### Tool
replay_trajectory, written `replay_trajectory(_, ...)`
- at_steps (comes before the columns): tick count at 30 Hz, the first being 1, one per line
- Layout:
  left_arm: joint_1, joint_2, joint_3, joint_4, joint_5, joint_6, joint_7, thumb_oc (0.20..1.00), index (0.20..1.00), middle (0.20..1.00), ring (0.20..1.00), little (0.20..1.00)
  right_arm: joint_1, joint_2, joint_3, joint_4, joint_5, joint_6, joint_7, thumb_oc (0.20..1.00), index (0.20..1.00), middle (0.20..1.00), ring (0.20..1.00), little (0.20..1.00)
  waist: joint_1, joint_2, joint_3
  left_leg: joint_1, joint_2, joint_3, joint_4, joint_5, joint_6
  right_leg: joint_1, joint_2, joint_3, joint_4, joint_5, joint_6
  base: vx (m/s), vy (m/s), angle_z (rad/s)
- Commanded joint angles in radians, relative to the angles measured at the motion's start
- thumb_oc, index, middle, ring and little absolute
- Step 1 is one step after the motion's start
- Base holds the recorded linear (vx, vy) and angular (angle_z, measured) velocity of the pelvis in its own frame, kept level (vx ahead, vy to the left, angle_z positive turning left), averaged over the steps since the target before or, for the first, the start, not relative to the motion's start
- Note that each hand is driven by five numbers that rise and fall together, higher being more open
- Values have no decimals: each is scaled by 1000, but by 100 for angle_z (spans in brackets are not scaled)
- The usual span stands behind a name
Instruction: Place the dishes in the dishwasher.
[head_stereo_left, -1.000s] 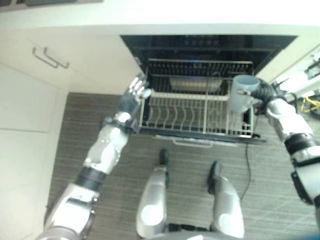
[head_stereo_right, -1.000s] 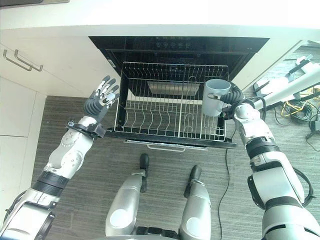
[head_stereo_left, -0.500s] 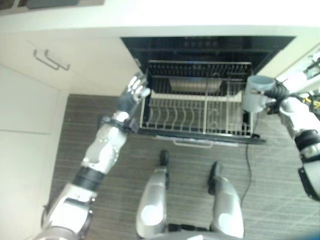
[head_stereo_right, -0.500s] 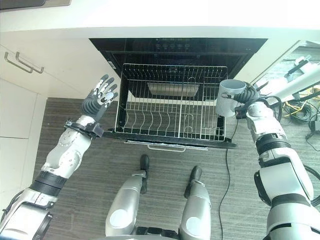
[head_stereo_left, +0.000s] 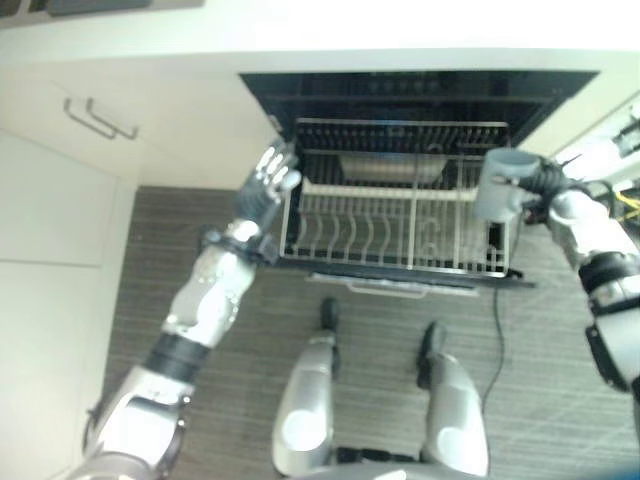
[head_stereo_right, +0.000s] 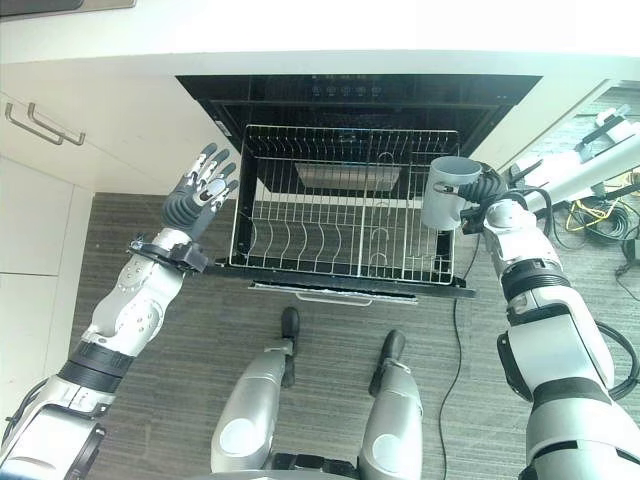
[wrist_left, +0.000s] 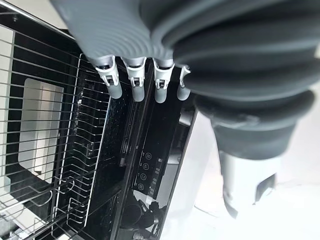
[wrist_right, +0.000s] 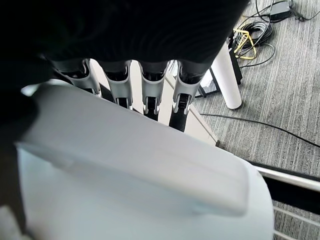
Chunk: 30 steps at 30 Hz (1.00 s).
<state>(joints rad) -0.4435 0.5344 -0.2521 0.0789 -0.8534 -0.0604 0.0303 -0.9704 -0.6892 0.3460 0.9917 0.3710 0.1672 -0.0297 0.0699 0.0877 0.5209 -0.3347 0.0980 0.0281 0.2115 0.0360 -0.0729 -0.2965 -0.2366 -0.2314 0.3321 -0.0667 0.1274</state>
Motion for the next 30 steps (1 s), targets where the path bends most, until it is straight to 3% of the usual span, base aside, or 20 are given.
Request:
replay_trajectory(1, -26, 2, -29, -76, -48, -55, -14, 1000, 1000, 1000, 1000, 1000, -88, -30, 52, 15, -27, -27, -3, 200, 200, 200, 200, 200, 13, 12, -38, 19, 16, 21, 89, -173, -32, -41, -10, 35, -32, -1, 34, 0, 0, 0)
replay_trajectory(16, -33, -4, -26, -100, -62, -67, -19, 1000, 1000, 1000, 1000, 1000, -91, -1, 57, 84, -41, -6, 26, 213, 213, 213, 213, 213, 19, 27, -10, -2, 6, 14, 89, -169, -27, -67, -15, 36, -32, 13, 38, 0, 0, 0)
replay_trajectory(17, -31, -4, -26, -103, -61, -66, -20, 1000, 1000, 1000, 1000, 1000, -86, 1, 56, 88, -37, -3, 30, 548, 548, 548, 548, 548, 19, 27, -8, -3, 5, 13, 89, -168, -27, -68, -16, 37, -32, 14, 38, 0, 0, 0)
replay_trajectory(18, -32, -4, -25, -105, -59, -65, -21, 1000, 1000, 1000, 1000, 1000, -82, 3, 54, 91, -22, 3, 18, 1000, 1000, 1000, 1000, 1000, 19, 28, -4, -4, 6, 14, 89, -168, -26, -69, -16, 37, -32, 15, 39, 0, 0, 0)
replay_trajectory(30, -19, -4, -16, -133, -55, -69, -23, 1000, 1000, 1000, 1000, 1000, -64, -13, 40, 41, -26, 25, 5, 1000, 1000, 1000, 1000, 1000, 14, 15, -1, 7, 19, 23, 89, -168, -30, -60, -10, 35, -32, 14, 39, -4, -2, 0)
